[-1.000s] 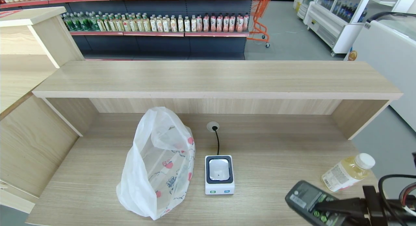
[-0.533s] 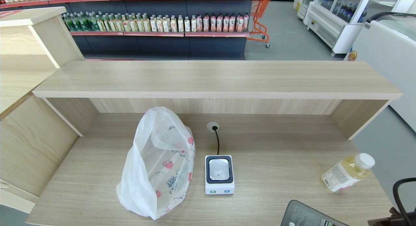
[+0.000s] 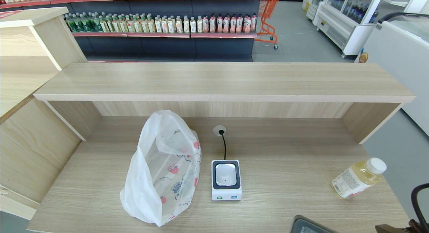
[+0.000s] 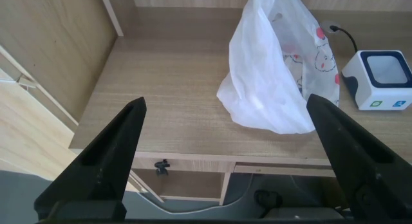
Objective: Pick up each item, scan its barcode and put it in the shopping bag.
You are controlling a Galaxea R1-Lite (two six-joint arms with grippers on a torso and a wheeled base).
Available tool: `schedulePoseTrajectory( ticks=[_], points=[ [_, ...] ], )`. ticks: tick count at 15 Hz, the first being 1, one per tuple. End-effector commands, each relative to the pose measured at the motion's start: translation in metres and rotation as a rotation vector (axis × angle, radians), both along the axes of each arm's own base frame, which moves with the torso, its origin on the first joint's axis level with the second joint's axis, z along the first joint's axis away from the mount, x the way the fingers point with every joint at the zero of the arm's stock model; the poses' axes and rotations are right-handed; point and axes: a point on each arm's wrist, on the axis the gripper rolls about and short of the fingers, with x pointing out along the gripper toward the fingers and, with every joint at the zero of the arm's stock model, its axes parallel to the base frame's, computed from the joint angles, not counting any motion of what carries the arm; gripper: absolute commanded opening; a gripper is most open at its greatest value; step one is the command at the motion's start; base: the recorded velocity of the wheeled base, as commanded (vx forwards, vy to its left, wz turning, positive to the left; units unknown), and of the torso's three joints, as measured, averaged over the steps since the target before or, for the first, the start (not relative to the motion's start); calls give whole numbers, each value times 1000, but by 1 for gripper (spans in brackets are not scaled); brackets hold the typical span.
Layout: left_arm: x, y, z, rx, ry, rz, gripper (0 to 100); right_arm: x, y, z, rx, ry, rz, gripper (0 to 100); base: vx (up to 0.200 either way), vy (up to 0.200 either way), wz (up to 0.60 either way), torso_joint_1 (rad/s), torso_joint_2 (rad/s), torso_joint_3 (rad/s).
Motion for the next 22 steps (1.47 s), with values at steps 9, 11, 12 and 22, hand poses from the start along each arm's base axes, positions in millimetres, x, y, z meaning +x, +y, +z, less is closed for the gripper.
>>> schedulePoseTrajectory(
  ticks=[9, 11, 12, 22],
  points=[
    [0, 0, 0, 0, 0, 1, 100, 2, -1, 8, 42, -59, -22, 0, 0, 0, 0, 0, 0, 0],
    [0, 0, 0, 0, 0, 1, 100, 2, -1, 8, 43, -51, -25, 0, 0, 0, 0, 0, 0, 0],
    [0, 0, 0, 0, 0, 1, 100, 2, -1, 9, 44, -51, -24, 0, 0, 0, 0, 0, 0, 0],
    [0, 0, 0, 0, 0, 1, 100, 6, -5, 13, 106, 185, -169, 0, 0, 0, 0, 0, 0, 0]
  ],
)
